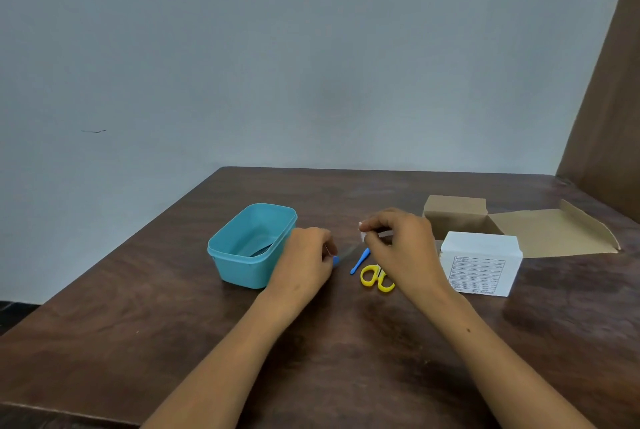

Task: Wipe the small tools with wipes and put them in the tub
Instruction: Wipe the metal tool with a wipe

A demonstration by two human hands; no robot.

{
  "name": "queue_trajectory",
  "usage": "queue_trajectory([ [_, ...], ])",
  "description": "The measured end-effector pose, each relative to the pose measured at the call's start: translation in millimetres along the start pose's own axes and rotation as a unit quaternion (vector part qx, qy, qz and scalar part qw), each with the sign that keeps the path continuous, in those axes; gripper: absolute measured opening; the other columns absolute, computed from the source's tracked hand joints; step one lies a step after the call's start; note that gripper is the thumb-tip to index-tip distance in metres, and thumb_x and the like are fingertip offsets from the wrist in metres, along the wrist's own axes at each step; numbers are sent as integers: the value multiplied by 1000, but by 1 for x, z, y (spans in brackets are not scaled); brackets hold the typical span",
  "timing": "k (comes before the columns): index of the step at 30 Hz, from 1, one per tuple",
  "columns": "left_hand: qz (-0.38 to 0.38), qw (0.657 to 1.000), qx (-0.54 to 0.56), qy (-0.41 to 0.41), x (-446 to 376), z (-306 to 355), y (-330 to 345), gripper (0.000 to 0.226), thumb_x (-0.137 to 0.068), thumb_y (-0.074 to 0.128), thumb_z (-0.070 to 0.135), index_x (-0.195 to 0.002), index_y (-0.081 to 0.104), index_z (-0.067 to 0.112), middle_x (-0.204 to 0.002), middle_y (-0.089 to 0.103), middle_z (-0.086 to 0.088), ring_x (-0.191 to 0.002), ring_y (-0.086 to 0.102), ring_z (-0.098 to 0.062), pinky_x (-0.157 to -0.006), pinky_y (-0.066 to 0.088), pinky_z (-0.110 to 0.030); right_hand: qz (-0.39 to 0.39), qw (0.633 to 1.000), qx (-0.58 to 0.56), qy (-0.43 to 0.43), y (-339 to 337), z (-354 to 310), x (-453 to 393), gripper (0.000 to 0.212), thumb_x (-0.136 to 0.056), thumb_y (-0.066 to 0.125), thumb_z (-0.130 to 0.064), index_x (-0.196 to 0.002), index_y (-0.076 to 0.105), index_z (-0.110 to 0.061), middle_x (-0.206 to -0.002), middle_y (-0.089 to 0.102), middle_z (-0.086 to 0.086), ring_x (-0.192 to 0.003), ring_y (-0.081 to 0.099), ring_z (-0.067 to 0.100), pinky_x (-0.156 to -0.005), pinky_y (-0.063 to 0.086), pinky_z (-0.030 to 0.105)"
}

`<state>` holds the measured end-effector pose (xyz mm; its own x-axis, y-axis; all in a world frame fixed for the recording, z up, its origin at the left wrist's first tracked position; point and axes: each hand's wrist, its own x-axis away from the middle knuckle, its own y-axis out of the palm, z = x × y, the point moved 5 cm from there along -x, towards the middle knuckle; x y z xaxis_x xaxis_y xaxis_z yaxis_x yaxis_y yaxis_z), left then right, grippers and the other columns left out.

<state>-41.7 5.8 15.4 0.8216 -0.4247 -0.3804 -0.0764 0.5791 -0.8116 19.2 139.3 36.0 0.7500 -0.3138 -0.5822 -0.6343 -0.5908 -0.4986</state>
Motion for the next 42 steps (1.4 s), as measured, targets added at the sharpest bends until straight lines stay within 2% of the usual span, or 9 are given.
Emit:
queue_trajectory([
  [4,55,998,40,-16,1,-1,-6,9,-82,64,5,-81,62,14,-82,68,-1,-73,60,-10,-66,54,-27,0,1000,-5,22,-3,2,1,12,-69,79,-14,-78,71,-15,-81,71,-5,-72,64,7,-67,56,29],
  [9,70,965,232,-102,0,-4,-10,15,-81,71,6,-81,60,15,-80,68,-4,-67,68,-14,-56,58,-26,30,999,-31,30,-10,0,-1,9,-79,72,-14,-76,66,-20,-74,67,-9,-73,64,6,-68,52,24],
  [13,65,932,327,-141,1,-4,-9,14,-80,71,2,-82,61,12,-83,71,-11,-71,71,-18,-64,60,-32,33,994,-91,55,-13,0,-1,15,-83,67,-6,-78,62,-19,-72,65,-7,-67,65,4,-63,51,12],
  [17,49,918,366,-144,2,-2,-9,11,-81,69,0,-84,63,9,-80,70,-8,-66,71,-13,-59,58,-22,8,978,-192,81,-13,1,0,16,-81,68,-1,-75,63,-16,-71,68,-3,-62,68,5,-58,53,14],
  [23,51,903,400,-149,2,-2,-12,11,-81,68,-1,-90,66,5,-84,70,-9,-69,70,-12,-60,57,-20,-9,988,-133,82,-9,4,-2,13,-75,76,-12,-79,69,-22,-77,69,-9,-75,66,1,-68,52,12],
  [27,38,897,415,-149,3,0,-12,14,-80,69,-3,-93,66,3,-83,71,-10,-66,71,-10,-60,58,-20,48,991,-118,50,-16,2,-3,14,-78,73,-6,-87,67,-15,-77,68,-5,-75,64,1,-65,50,8],
  [31,18,896,422,-139,5,3,-10,17,-78,70,-2,-94,65,4,-84,72,-10,-71,72,-13,-65,59,-24,91,994,-39,-38,-21,-8,1,13,-79,72,-7,-83,65,-17,-77,68,-6,-74,65,7,-67,54,20],
  [35,13,895,430,-115,5,6,-9,18,-77,72,-3,-91,65,3,-80,71,-11,-73,71,-17,-67,60,-28,79,991,26,-102,-14,-14,4,11,-77,70,-6,-78,65,-15,-75,68,-6,-70,63,11,-62,53,34],
  [42,30,896,430,-104,5,5,-15,21,-76,72,-6,-94,64,-1,-79,70,-8,-67,70,-9,-62,58,-21,28,989,27,-144,0,-19,9,9,-73,71,-9,-74,68,-18,-72,71,-5,-67,67,13,-60,54,36],
])
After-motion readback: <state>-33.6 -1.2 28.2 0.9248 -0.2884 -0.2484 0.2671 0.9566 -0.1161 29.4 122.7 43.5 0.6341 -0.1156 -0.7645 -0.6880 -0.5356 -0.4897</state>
